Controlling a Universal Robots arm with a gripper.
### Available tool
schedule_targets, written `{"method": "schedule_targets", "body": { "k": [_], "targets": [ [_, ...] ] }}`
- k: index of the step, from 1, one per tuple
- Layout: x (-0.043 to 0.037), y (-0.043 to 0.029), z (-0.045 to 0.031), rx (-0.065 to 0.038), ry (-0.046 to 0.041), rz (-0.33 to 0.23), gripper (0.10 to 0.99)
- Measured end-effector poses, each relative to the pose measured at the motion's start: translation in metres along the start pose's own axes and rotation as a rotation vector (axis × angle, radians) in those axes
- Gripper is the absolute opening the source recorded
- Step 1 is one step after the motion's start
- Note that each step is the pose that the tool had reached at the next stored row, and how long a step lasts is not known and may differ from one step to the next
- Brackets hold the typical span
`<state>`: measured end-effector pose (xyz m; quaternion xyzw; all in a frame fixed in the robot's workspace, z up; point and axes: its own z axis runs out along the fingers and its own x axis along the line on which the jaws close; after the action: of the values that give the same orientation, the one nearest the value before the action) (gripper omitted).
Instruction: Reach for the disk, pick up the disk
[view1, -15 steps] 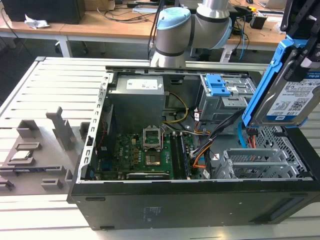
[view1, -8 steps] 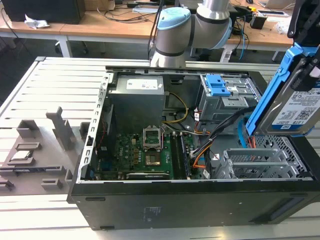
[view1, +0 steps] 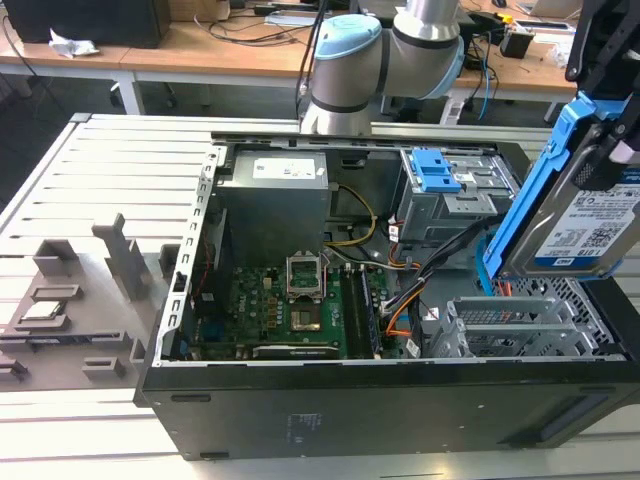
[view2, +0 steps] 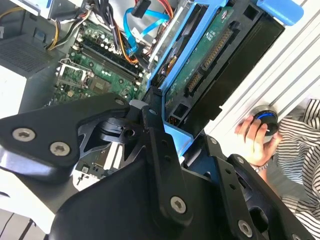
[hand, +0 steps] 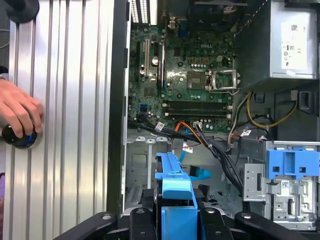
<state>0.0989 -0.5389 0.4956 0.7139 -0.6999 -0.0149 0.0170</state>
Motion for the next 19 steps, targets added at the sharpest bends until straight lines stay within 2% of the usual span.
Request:
{"method": "schedule_targets", "body": {
  "k": [3,5,19],
  "targets": [
    [0.0011,0.0061,0.0054,0.000,0.0000,0.000,0.369],
    [0.0011,0.0061,0.0100,0.000,0.0001,0.000,0.369],
    [0.0014,0.0056,0.0212,0.000,0.0001,0.000,0.369]
  ]
}}
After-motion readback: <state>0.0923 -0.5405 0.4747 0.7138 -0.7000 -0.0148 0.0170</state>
